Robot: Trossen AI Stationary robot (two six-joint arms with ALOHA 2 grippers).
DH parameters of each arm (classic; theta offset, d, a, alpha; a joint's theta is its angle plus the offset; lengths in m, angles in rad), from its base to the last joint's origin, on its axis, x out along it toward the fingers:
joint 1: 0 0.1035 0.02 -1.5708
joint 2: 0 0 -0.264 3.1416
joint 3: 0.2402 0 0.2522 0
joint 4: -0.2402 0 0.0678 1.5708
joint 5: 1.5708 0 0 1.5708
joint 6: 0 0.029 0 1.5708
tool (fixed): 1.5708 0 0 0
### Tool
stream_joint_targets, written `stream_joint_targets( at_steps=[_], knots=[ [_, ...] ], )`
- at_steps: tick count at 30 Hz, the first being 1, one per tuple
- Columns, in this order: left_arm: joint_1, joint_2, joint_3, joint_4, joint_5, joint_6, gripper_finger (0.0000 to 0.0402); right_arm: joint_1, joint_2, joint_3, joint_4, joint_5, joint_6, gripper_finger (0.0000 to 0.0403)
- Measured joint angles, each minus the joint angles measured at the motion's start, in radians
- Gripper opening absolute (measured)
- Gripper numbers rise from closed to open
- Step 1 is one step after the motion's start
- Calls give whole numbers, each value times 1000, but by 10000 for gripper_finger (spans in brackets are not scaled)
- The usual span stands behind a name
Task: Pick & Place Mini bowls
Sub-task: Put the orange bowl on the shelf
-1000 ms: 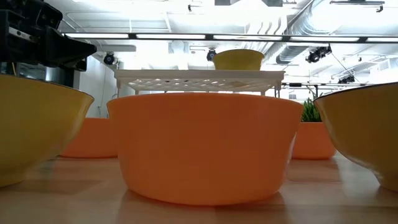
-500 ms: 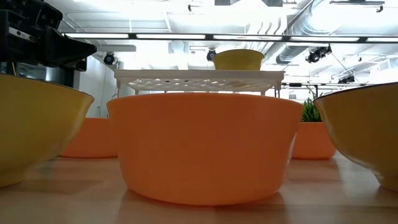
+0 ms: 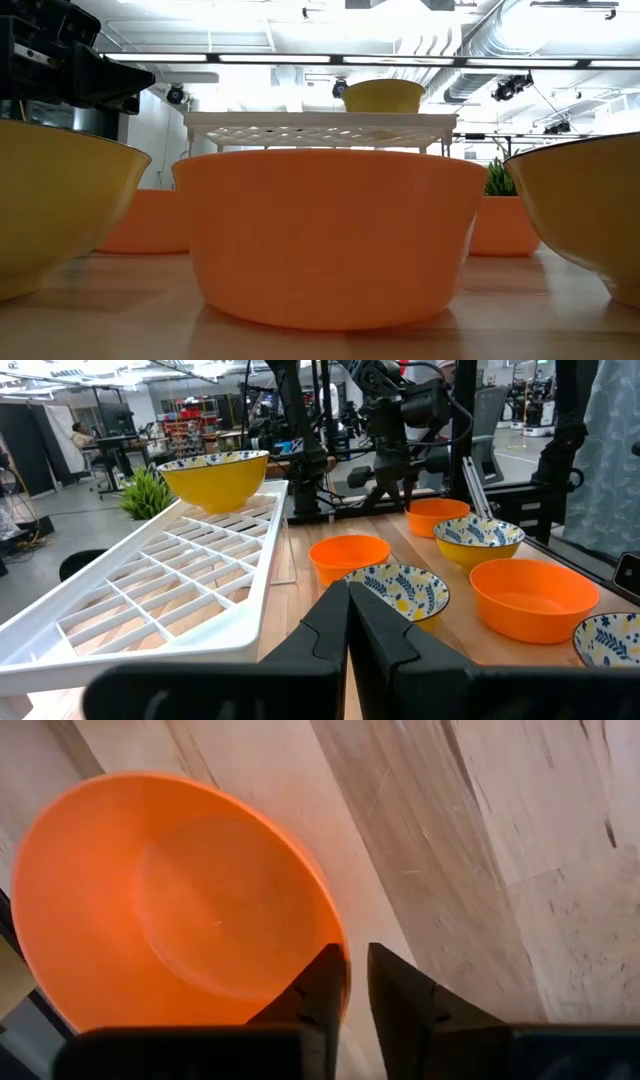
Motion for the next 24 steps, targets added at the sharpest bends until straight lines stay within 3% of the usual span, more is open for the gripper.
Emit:
stream_joint_targets(
  at_steps=[4, 15, 24],
  knots=[
    [0, 0, 0, 0, 0, 0, 0, 0, 0, 0, 1, 0, 0, 5],
    [0, 0, 0, 0, 0, 0, 0, -48, -39, 12, 1, -60, 9, 2],
    [0, 0, 0, 0, 0, 0, 0, -183, -97, 162, -149, -61, -76, 1]
  ],
)
